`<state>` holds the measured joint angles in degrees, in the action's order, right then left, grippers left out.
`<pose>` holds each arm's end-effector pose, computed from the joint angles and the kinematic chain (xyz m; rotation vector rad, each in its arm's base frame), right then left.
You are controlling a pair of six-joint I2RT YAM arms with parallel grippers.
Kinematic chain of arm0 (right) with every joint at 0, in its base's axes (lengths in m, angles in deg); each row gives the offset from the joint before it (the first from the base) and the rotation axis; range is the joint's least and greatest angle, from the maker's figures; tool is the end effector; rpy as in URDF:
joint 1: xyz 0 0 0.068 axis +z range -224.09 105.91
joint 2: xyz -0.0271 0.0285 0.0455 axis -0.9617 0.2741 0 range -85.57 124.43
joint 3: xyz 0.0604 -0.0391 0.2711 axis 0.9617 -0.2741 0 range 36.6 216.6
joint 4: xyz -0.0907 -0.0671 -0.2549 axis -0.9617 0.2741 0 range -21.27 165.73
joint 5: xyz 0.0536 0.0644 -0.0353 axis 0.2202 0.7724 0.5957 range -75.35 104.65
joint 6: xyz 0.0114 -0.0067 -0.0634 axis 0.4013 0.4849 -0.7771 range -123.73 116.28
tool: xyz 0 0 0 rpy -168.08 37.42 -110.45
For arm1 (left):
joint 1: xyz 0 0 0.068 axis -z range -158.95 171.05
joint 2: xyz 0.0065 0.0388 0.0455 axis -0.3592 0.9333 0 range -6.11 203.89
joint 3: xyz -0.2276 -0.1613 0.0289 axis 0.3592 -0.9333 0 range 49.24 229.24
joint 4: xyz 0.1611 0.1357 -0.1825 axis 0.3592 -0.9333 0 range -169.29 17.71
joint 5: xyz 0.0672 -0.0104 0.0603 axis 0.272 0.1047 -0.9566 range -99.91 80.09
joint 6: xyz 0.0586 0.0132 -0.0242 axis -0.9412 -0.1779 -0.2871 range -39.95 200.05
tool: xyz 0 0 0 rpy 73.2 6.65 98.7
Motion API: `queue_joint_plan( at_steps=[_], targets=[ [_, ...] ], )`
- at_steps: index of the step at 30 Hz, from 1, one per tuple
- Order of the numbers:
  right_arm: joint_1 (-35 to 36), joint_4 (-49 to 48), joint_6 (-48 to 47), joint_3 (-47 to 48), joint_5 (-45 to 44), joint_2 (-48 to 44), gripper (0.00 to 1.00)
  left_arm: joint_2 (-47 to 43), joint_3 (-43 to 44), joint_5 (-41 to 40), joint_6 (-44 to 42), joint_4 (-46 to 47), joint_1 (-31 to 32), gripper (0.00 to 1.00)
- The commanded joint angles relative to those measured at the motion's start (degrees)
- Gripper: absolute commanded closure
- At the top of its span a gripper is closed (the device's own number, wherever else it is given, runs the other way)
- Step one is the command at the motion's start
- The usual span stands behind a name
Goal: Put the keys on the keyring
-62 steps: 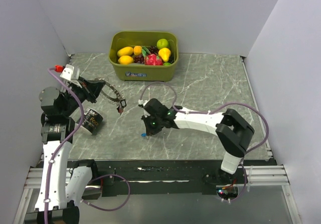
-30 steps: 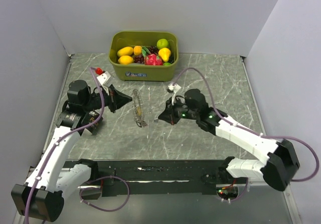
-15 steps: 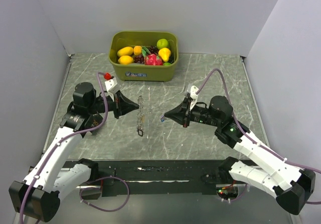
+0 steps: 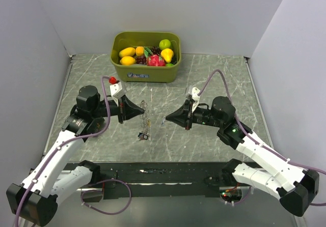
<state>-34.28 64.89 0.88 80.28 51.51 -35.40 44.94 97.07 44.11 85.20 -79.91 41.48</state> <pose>0.1562 0.1697 0.3470 -0.9963 1.4097 1.1012 0.1892 -0.1141 0.3506 0.9241 1.5691 -1.1412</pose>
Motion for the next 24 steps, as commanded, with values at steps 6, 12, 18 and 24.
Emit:
queue_joint_plan(
  at_steps=[6,12,18,24],
  targets=[
    [-0.4,-2.9,0.2,1.4,3.0,1.4,1.00,0.9,1.9,-0.5,0.1,4.1,4.2,0.99],
    [-0.4,-4.0,1.1,1.7,3.9,2.1,1.00,2.0,2.4,-2.6,-1.1,2.4,6.5,0.99],
    [-0.4,-4.6,2.0,2.3,5.9,3.4,1.00,2.3,2.7,-5.7,-3.7,-0.6,8.3,0.99],
    [-0.3,-5.3,2.8,2.9,6.7,5.1,1.00,1.3,2.4,-11.0,-7.3,-2.4,10.2,0.99]
  ],
)
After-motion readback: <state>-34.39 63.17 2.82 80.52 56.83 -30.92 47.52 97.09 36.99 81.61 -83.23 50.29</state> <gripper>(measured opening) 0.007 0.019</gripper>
